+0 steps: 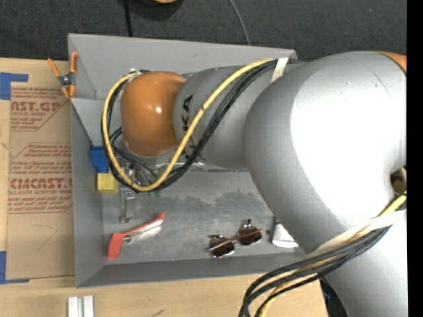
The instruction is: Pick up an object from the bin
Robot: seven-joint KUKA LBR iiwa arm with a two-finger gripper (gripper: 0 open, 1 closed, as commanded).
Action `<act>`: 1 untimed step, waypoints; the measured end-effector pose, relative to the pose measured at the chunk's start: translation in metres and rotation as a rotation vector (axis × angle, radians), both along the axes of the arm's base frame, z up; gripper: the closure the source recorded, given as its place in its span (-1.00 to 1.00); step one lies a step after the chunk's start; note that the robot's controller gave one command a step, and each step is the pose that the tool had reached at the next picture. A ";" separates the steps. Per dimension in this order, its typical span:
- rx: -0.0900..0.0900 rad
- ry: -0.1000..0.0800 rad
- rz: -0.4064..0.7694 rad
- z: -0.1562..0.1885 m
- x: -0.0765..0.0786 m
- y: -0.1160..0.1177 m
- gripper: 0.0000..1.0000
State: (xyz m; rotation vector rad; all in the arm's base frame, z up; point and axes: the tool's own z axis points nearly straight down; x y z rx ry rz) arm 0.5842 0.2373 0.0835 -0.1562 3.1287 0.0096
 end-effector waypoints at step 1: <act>0.001 0.003 0.017 0.037 0.005 -0.002 -1.00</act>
Offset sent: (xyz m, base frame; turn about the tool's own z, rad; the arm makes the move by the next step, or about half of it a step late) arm -0.0352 -0.0492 0.0053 0.2912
